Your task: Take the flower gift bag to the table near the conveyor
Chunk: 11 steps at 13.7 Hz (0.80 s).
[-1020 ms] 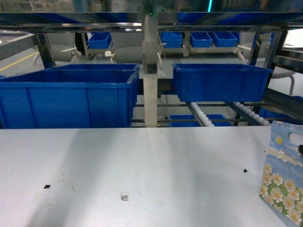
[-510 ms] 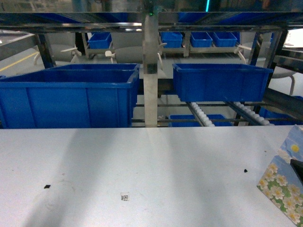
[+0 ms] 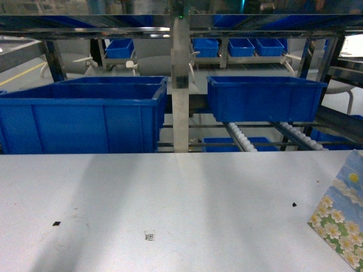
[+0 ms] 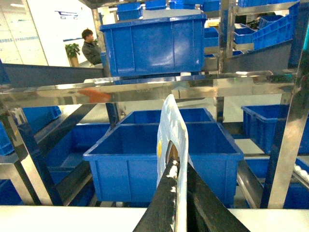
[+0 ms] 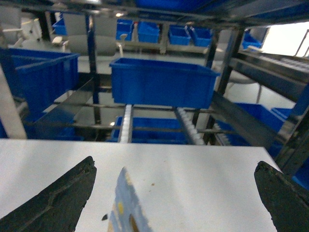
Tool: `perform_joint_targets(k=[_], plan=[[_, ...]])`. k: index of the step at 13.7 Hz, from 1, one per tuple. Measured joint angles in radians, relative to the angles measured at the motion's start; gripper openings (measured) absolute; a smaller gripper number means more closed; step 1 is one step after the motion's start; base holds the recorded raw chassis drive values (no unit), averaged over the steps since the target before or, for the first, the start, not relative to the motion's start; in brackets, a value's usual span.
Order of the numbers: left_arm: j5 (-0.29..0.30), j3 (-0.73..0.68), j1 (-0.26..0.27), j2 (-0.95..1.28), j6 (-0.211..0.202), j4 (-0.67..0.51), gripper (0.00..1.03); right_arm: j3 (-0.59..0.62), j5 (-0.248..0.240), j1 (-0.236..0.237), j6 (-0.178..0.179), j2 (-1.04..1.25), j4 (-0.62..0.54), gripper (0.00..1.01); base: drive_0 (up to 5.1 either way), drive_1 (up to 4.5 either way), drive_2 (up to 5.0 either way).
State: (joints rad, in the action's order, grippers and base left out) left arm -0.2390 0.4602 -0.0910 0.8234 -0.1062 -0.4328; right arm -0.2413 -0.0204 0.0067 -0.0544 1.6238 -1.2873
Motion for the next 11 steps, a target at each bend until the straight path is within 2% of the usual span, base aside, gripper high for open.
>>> perform_joint_targets(k=[2,4,5,7,9,10,11], plan=[[0.000,0.000,0.000,0.000,0.000,0.000,0.02,0.055,-0.077,-0.001,-0.011,-0.148,0.000,0.98,0.0,0.00,0.0],[0.000,0.000,0.000,0.000,0.000,0.000,0.02,0.119,-0.094,0.000,-0.016,-0.351,0.043,0.98,0.0,0.00,0.0],[0.000,0.000,0.000,0.000,0.000,0.000,0.02,0.130,-0.124,0.023,-0.013,-0.486,0.153,0.98,0.0,0.00,0.0],[0.000,0.000,0.000,0.000,0.000,0.000,0.02,0.153,-0.194,0.100,-0.017,-0.764,0.403,0.98,0.0,0.00,0.0],[0.000,0.000,0.000,0.000,0.000,0.000,0.02,0.170,-0.238,0.121,0.012,-1.092,0.752,0.98,0.0,0.00,0.0],[0.000,0.000,0.000,0.000,0.000,0.000,0.02,0.172,-0.285,0.135,0.033,-1.254,0.932,0.98,0.0,0.00,0.0],[0.000,0.000,0.000,0.000,0.000,0.000,0.02,0.172,-0.317,0.162,0.038,-1.394,1.088,0.98,0.0,0.00,0.0]])
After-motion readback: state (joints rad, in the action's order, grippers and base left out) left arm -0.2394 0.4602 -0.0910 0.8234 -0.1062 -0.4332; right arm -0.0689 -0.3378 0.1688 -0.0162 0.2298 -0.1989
